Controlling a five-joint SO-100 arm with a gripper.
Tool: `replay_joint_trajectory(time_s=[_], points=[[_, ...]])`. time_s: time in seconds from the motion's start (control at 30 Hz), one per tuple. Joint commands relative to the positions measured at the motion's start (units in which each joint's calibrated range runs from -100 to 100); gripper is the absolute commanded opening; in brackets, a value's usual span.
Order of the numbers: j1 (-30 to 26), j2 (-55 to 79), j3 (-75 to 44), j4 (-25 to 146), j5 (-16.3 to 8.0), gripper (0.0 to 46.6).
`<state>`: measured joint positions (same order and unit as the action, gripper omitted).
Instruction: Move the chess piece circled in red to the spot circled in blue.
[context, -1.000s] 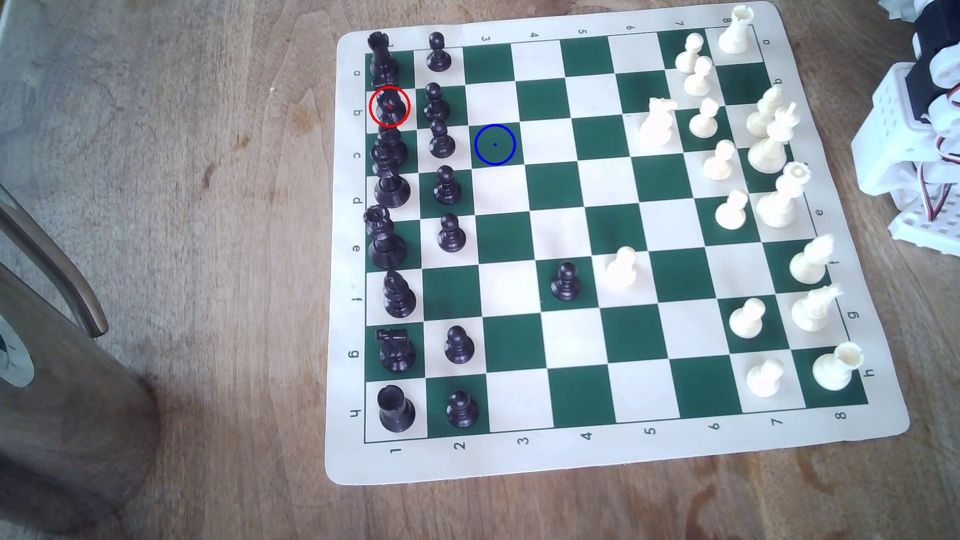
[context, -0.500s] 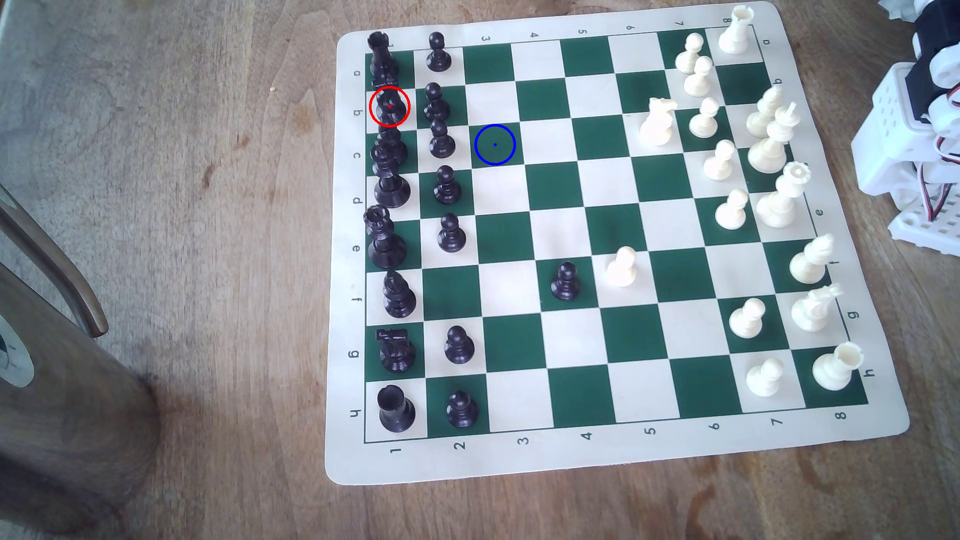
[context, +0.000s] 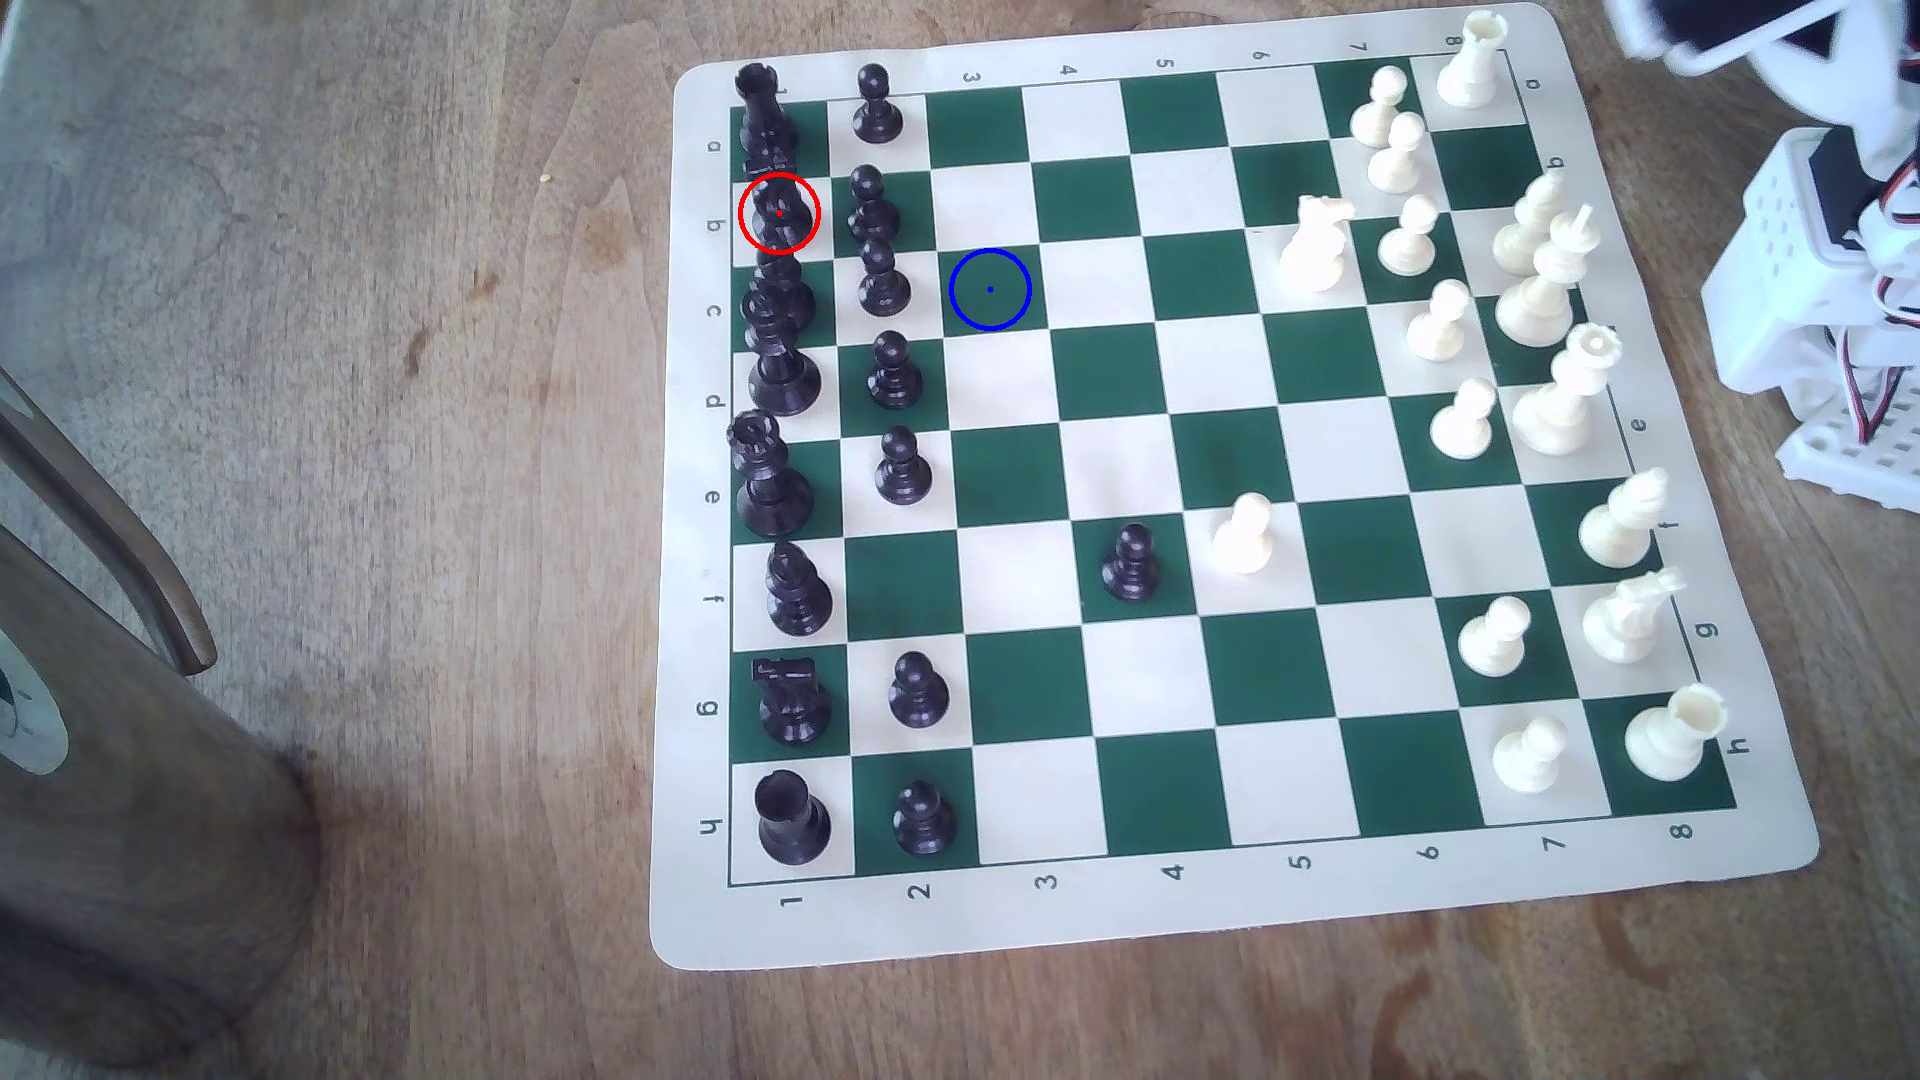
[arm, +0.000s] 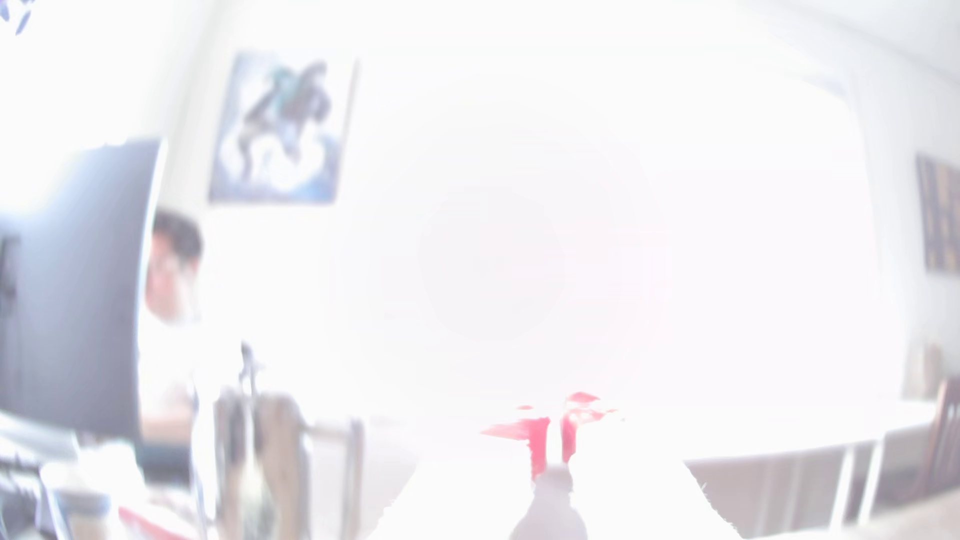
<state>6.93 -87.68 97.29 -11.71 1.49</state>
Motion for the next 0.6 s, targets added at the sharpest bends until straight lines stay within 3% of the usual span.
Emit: replay_joint_trajectory(time_s=[0.0, 0.2, 0.4, 0.57], points=[[2.9, 16.4, -12.2, 7.2, 0.8, 8.0], [1.2, 29.6, -39.3, 34.3, 0.5, 15.6], [2.3, 57.0, -70.6, 47.8, -0.8, 14.4], [5.5, 76.2, -87.8, 47.5, -2.1, 14.7]])
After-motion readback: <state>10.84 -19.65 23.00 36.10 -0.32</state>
